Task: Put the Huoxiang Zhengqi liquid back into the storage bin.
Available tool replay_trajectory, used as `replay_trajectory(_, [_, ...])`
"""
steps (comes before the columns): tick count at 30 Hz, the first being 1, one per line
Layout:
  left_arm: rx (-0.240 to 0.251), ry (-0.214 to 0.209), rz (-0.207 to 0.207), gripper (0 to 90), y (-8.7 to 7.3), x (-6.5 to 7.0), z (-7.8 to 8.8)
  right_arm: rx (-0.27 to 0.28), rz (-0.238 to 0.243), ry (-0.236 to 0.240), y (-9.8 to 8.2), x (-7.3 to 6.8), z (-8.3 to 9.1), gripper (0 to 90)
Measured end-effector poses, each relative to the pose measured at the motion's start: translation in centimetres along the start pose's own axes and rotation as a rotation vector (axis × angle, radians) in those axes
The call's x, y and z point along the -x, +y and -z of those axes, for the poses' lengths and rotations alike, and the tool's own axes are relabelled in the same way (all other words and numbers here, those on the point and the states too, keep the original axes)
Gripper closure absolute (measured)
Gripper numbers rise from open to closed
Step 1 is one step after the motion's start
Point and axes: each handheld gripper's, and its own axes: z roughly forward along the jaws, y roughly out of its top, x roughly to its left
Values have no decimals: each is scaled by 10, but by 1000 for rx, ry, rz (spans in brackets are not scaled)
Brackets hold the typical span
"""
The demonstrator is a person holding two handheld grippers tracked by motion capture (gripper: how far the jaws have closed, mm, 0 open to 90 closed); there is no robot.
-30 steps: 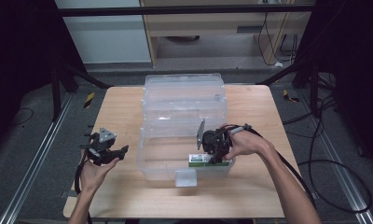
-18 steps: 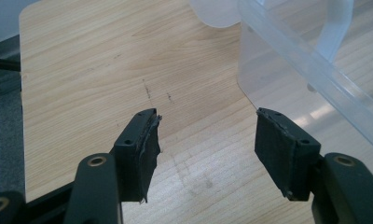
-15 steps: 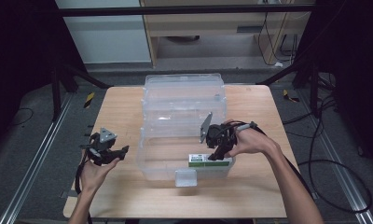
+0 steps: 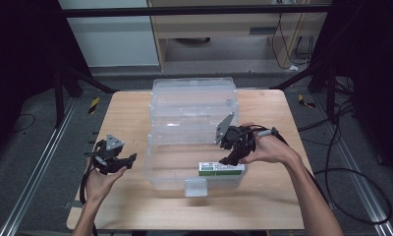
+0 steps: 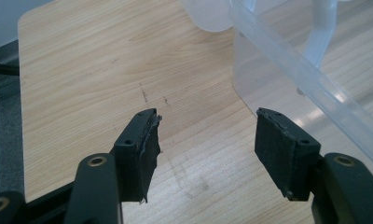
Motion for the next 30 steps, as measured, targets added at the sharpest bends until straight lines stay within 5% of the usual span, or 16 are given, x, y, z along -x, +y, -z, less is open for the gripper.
replay_trajectory(10, [3, 2, -2, 393, 1, 0, 1, 5, 2, 16, 6, -13, 5, 487])
replay_trajectory(30, [3, -3, -6, 392, 1, 0, 2, -40, 17, 59, 24, -34, -18, 493])
